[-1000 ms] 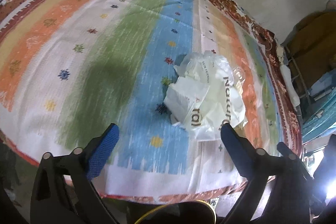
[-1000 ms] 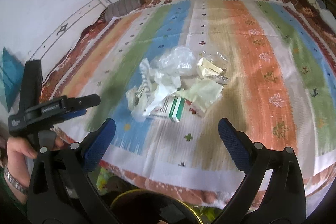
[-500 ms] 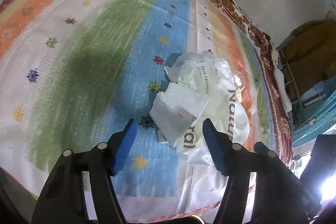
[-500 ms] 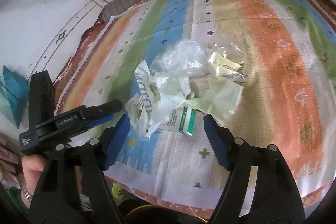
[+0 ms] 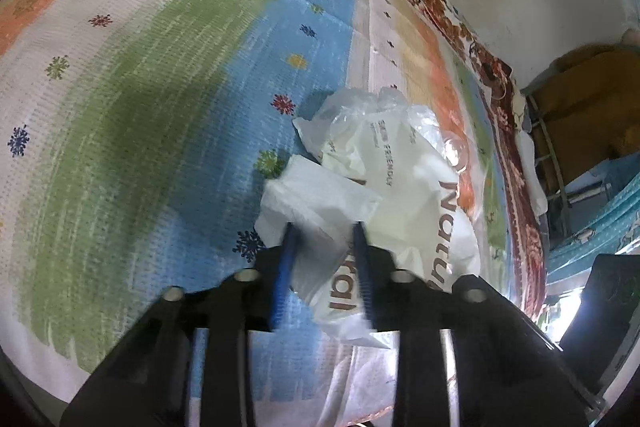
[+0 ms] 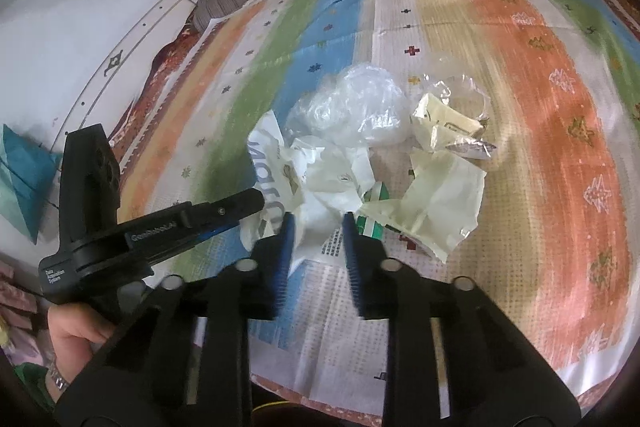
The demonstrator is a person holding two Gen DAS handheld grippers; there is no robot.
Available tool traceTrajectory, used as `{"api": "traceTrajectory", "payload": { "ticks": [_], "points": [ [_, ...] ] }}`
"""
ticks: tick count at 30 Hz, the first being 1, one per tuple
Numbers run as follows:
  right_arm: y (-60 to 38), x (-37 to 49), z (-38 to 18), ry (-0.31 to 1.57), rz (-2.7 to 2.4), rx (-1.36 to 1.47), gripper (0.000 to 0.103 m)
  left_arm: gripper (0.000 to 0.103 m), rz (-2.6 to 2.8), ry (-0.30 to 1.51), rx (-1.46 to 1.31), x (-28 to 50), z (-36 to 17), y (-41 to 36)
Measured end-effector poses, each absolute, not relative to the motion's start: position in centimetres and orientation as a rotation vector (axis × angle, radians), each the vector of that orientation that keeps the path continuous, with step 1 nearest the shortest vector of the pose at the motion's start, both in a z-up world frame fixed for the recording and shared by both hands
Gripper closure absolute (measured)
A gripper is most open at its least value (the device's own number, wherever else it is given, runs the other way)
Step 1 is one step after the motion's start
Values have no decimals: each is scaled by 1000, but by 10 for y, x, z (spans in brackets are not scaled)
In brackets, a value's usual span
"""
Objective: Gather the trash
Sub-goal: 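Grasp a white tissue with the left gripper while the right grasps the white 'Natural' bag, then lift and carry the tissue and white bag in both grippers to the bin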
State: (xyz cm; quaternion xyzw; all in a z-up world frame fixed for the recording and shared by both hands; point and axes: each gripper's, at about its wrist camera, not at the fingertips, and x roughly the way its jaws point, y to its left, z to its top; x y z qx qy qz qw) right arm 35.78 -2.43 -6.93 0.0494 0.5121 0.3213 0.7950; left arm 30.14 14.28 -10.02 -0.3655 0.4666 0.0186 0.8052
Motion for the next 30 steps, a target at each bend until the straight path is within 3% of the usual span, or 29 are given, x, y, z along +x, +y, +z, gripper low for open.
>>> {"api": "traceTrajectory", "payload": {
  "ticks": [4,10,20,30],
  "points": [
    [-22,354,-68,1097,706,56,91,94,33,993,-784,300,-94,144],
    [-30,349,-61,1079,705,40,96,98,61,996,-716,296,-79,143],
    [-43,343,-37,1022,676,14,102,100,67,970,-644,294,-48,144],
    [-50,342,-22,993,660,11,103,100,137,1011,-605,290,-51,153]
  ]
}}
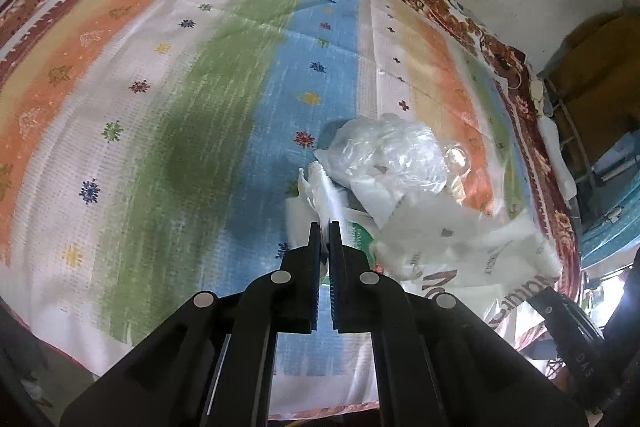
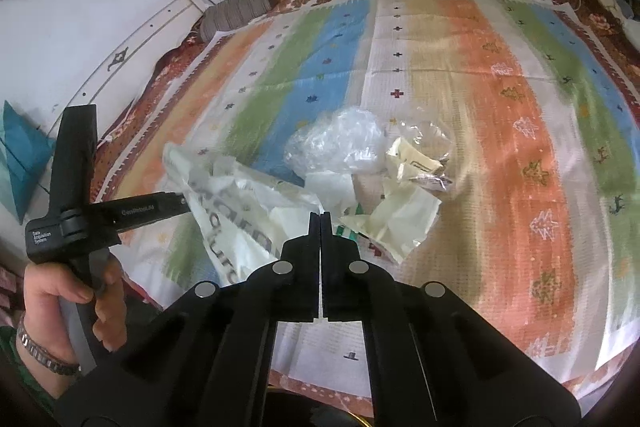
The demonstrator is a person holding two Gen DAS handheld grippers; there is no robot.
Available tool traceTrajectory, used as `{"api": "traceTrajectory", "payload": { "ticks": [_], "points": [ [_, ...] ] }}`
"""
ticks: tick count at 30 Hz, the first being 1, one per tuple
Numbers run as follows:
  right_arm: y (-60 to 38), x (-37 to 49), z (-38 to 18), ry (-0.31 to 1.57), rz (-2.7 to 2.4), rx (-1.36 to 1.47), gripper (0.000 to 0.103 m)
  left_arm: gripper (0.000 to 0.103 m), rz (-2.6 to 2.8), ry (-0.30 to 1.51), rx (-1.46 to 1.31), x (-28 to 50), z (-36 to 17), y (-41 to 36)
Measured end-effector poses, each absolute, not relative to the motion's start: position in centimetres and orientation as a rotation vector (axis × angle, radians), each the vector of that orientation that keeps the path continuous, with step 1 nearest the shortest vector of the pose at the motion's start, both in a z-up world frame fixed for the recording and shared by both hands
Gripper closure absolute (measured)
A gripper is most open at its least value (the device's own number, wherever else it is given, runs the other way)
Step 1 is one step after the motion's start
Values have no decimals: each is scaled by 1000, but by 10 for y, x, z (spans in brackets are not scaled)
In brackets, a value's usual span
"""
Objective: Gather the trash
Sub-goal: 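Lift and carry the tissue and white bag in both grippers to the bin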
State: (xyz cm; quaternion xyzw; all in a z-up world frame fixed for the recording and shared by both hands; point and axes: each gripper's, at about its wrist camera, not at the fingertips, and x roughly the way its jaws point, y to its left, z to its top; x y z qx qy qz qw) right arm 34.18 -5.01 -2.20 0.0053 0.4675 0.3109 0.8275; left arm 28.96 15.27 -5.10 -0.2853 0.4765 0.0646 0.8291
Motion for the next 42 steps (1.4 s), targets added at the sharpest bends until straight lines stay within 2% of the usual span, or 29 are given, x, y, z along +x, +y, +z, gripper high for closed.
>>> {"api": "traceTrajectory", "payload": {
  "ticks": [17,31,42],
  "points": [
    [-70,339,-15,973,581,-36,103,100,138,981,-586,277,-31,148],
    [-95,307,6,904,541,-58,103,100,61,889,-520,241,22,111],
    [-110,277,14,875,531,-69,103,100,33,843,-516,216,38,98]
  ]
}}
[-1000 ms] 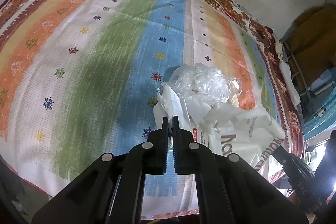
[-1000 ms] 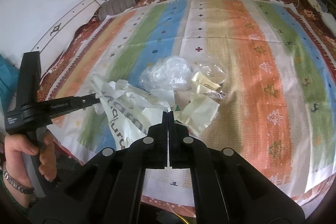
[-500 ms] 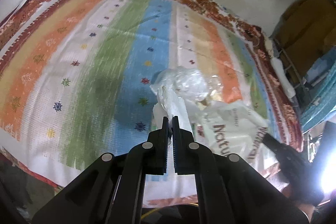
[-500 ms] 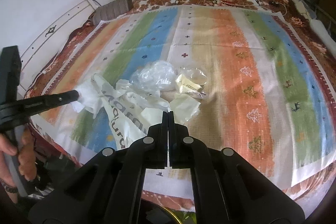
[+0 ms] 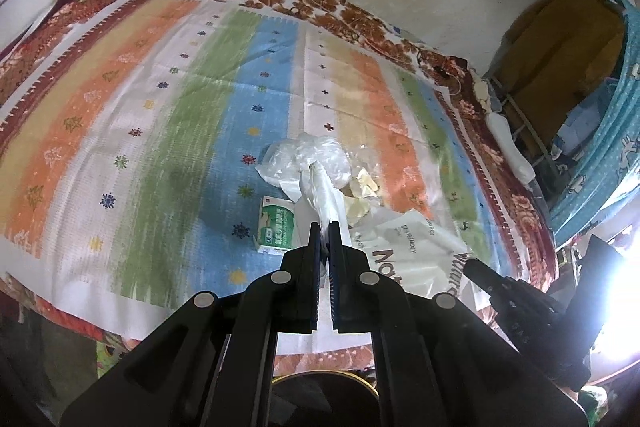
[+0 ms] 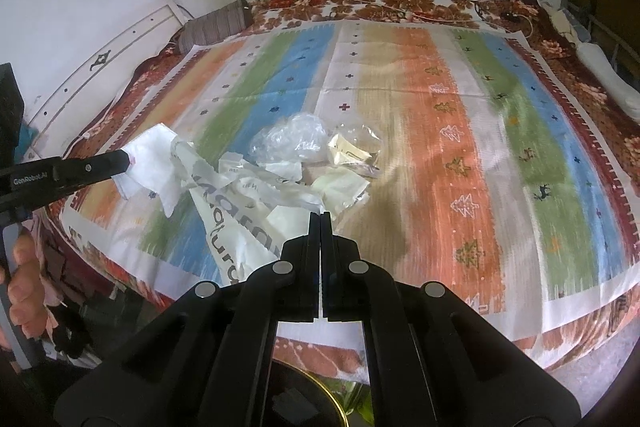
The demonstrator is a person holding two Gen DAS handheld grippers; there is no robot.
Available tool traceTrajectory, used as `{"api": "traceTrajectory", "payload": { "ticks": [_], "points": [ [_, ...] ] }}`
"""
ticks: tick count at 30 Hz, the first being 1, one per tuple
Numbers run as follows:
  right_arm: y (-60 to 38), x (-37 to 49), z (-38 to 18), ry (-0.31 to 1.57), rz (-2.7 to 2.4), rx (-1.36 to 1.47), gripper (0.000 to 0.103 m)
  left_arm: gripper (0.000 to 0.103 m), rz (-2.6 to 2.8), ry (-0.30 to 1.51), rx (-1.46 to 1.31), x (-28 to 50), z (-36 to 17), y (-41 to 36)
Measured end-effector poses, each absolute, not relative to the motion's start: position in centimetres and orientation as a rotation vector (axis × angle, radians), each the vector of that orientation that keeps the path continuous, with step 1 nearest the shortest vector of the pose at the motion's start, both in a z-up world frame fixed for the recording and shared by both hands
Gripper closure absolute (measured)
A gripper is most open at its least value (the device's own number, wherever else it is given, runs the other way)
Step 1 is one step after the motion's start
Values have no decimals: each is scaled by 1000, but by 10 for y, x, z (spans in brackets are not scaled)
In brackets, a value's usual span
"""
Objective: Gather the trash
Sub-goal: 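Lift and carry the tissue and white bag in both grippers to the bin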
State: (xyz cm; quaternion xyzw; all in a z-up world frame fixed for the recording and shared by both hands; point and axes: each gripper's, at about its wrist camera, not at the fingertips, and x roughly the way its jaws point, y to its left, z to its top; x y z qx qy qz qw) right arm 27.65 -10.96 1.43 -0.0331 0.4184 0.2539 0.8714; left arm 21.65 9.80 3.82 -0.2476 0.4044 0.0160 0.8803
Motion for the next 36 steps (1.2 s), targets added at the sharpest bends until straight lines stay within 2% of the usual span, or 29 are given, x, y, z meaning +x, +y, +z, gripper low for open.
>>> {"api": "traceTrajectory", "payload": {
  "ticks": [23,36],
  "points": [
    [-120,226,14,848,501,-98,103,100,-51,750,-521,146,59,65],
    [-125,188,-4,895,510,-129,103,100,-60,743,-543,106,49,58]
  ]
}}
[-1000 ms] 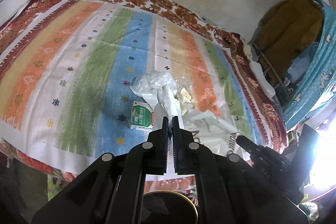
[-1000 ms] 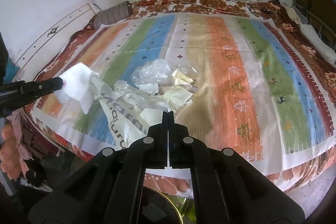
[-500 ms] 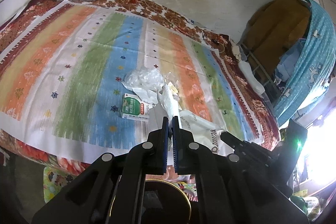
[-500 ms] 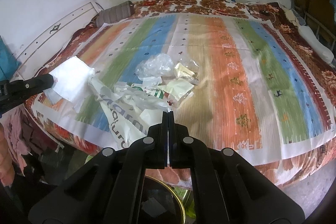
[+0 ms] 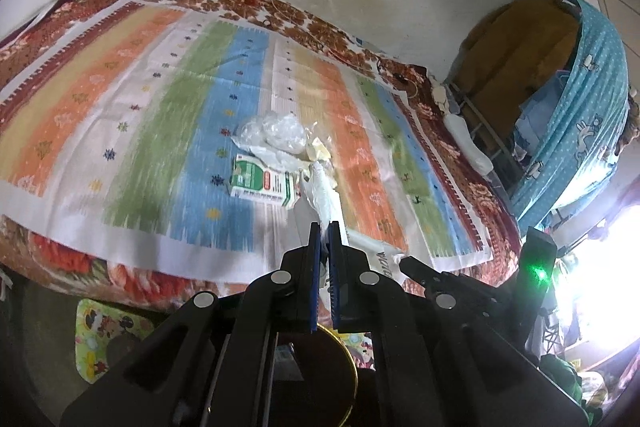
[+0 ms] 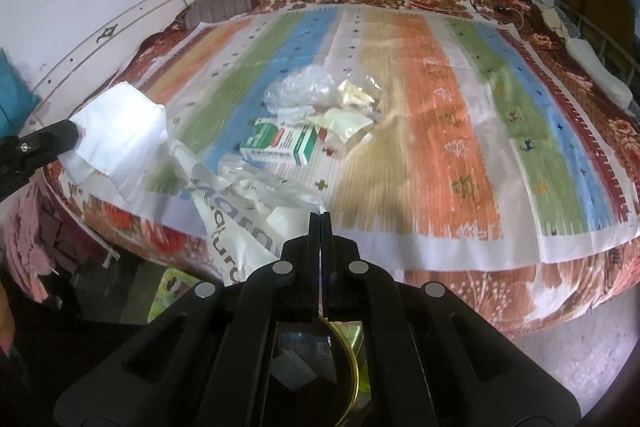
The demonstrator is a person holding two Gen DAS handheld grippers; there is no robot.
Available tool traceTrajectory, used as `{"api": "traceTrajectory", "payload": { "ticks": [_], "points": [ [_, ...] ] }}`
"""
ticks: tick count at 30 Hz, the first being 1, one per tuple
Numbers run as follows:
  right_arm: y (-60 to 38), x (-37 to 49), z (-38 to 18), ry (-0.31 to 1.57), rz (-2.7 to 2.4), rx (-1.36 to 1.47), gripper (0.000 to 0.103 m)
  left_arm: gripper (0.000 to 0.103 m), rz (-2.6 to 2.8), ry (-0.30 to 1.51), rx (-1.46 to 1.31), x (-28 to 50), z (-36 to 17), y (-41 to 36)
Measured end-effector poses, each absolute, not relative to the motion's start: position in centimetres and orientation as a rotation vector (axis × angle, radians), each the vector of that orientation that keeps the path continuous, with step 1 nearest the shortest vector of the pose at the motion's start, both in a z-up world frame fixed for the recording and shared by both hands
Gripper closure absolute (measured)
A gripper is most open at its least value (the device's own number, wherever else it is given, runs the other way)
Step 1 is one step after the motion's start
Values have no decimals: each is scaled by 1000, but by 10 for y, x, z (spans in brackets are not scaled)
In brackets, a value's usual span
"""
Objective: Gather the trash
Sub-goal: 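Lift and carry the tissue and white bag in both grippers to the bin, then open both grippers to drop the tissue and bag into the bin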
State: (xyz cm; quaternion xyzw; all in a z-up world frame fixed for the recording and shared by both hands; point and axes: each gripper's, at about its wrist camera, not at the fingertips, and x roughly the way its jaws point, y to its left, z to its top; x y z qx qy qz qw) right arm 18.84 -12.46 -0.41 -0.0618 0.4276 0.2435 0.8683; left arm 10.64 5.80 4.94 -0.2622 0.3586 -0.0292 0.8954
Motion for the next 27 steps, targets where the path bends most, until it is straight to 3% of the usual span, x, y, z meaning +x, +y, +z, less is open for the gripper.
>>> {"api": "traceTrajectory", "payload": {
  "ticks": [27],
  "points": [
    [-140,120,-65,1060,461,-194,103,100,43,886,-417,53,-6,4]
  ]
}}
